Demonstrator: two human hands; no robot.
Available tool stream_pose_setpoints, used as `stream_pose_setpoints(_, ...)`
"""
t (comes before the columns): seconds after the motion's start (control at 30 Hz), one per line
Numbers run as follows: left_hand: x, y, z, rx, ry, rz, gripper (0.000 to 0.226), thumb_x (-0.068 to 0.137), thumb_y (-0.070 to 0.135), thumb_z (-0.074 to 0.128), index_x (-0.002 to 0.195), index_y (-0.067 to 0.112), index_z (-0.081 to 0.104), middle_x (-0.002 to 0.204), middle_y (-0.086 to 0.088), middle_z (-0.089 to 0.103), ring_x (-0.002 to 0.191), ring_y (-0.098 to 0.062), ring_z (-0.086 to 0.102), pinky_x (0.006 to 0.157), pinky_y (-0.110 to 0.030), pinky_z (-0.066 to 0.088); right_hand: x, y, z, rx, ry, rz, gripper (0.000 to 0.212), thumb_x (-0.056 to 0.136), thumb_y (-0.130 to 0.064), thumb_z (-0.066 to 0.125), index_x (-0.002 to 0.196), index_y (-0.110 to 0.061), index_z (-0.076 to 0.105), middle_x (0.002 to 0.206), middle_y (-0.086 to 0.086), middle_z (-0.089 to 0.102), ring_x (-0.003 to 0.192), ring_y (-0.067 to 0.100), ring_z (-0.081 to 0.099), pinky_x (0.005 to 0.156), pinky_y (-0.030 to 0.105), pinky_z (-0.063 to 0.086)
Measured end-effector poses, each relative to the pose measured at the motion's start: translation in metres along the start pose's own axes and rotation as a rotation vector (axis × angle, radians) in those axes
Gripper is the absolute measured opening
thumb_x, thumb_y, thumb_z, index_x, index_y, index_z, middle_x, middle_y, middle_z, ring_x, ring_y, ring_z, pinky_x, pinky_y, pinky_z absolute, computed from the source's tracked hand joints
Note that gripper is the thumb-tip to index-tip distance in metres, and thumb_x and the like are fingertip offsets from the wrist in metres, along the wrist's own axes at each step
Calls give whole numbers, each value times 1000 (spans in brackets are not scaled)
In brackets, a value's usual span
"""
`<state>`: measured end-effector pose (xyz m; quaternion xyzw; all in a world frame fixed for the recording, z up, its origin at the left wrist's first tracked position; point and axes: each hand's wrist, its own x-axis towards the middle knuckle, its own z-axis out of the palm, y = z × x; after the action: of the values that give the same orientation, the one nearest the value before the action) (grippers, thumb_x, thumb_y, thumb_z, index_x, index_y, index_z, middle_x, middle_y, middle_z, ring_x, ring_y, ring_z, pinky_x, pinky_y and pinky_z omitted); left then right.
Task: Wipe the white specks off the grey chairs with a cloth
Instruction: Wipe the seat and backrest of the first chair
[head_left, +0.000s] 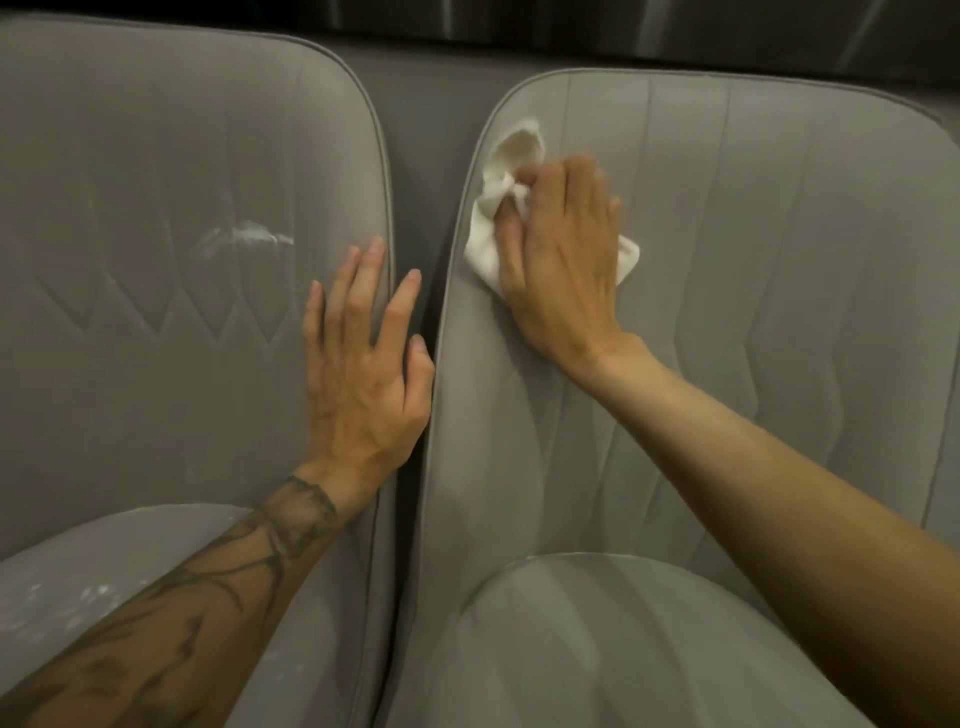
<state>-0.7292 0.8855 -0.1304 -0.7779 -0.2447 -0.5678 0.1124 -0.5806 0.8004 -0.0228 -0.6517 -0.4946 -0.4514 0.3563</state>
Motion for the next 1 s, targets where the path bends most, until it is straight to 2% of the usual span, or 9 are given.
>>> stream_pose_setpoints(0.1,0,0,0,3,-17,8,54,97,25,49,151,16,49,171,-12,24,162,-27,15,130,-55,11,-30,6,-10,37,-171,-253,23,100,-29,45,103,-9,56,101,11,52,88,28,47,79,42,37)
stream_pose_setpoints(0.17,1,-1,0,-6,-21,12,52,98,28,49,148,15,53,171,-13,25,161,-28,16,130,-55,11,-11,18,-12,-15,-167,-341,22,101,-30,45,105,-10,55,102,11,52,89,28,48,78,42,35)
stream_pose_setpoints(0.33,1,-4,-1,-24,-26,19,45,98,33,52,137,13,62,170,-16,27,160,-32,19,129,-57,13,-9,-2,2,-8,9,18,20,99,-27,46,103,-9,55,102,11,53,90,28,50,79,43,41)
stream_pose_setpoints(0.47,1,-4,-3,-38,-41,16,40,96,32,55,129,12,66,169,-16,28,160,-33,20,128,-58,14,-23,3,-6,20,-115,-152,23,101,-28,44,104,-8,55,102,12,53,89,29,50,79,45,40)
stream_pose_setpoints(0.53,2,-4,-4,-47,-41,14,39,96,31,54,128,12,66,169,-16,29,160,-32,20,128,-58,14,2,13,-7,-35,-87,-198,25,100,-29,44,107,-8,56,103,14,53,90,29,50,79,43,39)
stream_pose_setpoints(0.67,1,-5,-3,-60,-24,10,39,95,29,54,129,13,65,169,-15,29,160,-31,21,129,-56,14,8,-4,3,-46,38,63,28,100,-29,41,106,-7,57,106,14,55,94,31,52,82,48,42)
stream_pose_setpoints(0.83,1,-4,-6,-104,-11,-28,63,93,25,54,154,13,46,170,-10,29,160,-25,20,129,-55,15,-38,-11,-6,49,-139,-111,25,101,-27,43,105,-7,57,102,13,55,90,31,51,79,48,41)
stream_pose_setpoints(0.93,1,-2,-6,-134,15,-57,74,93,23,55,162,10,32,170,-7,29,160,-21,20,129,-54,16,-6,0,-1,-30,-45,-117,25,100,-28,42,106,-9,56,102,12,54,90,30,51,78,45,40)
stream_pose_setpoints(1.0,0,-2,-6,-139,32,-115,75,93,22,54,163,9,29,171,-8,28,160,-22,21,129,-54,18,1,-7,4,-11,35,7,23,100,-27,43,103,-9,56,102,12,55,89,29,52,78,46,41)
